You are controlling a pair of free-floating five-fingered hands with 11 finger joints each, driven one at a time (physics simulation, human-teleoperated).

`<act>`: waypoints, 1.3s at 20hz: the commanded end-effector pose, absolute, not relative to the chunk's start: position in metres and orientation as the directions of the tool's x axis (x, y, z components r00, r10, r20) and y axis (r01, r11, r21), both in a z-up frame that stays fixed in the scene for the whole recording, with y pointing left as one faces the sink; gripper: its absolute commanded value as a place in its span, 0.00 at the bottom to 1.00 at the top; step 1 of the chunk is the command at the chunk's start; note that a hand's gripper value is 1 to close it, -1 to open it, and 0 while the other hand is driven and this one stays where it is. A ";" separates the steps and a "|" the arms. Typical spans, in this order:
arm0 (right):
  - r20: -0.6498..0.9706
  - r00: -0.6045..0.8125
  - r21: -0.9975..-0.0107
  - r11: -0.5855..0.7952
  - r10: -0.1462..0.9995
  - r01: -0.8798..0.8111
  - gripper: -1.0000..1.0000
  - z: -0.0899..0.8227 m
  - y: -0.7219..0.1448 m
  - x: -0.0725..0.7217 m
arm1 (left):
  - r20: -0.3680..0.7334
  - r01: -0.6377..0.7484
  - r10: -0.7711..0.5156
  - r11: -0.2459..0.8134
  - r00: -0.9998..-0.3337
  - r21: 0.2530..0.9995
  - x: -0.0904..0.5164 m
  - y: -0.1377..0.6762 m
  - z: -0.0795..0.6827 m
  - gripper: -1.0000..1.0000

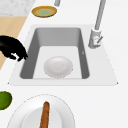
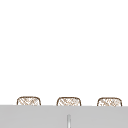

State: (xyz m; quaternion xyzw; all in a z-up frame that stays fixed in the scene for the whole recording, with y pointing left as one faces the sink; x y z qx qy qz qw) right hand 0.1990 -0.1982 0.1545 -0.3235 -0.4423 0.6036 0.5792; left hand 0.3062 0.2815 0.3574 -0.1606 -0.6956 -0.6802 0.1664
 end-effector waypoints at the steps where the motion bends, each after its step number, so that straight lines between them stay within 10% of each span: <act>1: 0.122 -0.120 -0.909 0.062 0.985 -0.413 0.50 0.155 -0.198 0.199 | 0.438 0.439 -0.017 -0.006 -0.899 0.899 0.306 0.253 0.357 1.00; 26: 0.122 -0.120 -0.909 0.062 0.985 -0.413 0.50 0.155 -0.198 0.199 | 0.445 0.447 -0.068 -0.005 -0.893 0.895 0.316 0.081 0.326 1.00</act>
